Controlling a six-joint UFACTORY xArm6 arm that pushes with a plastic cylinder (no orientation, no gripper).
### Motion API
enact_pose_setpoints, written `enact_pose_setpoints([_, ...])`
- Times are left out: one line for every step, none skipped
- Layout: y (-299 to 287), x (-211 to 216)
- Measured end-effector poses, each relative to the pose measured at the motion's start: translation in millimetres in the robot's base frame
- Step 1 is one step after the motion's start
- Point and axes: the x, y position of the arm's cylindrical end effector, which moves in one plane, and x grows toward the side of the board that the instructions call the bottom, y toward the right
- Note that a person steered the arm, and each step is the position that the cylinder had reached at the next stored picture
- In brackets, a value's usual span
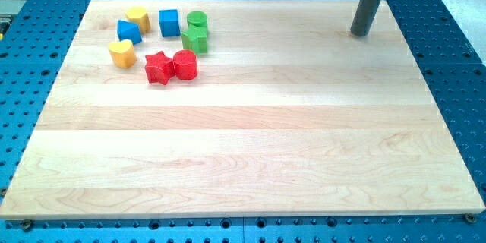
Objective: Place the arm vertically below the red star
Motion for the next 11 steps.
enact_pose_setpoints([-24.6, 66.1])
enact_pose_setpoints([-54.6, 84.5])
enact_pose_setpoints([-82.1, 135.1])
enact_pose_setpoints([-167.6, 174.3])
enact_pose_setpoints([-246.0, 183.4])
enact_pose_setpoints([-253.1, 184.9])
enact_pose_setpoints([-258.6, 189.3])
enact_pose_setpoints([-282.4, 189.9])
enact_pose_setpoints([-293.6, 192.8])
enact_pose_setpoints([-359.6, 176.2])
enact_pose_setpoints([-375.1, 142.3])
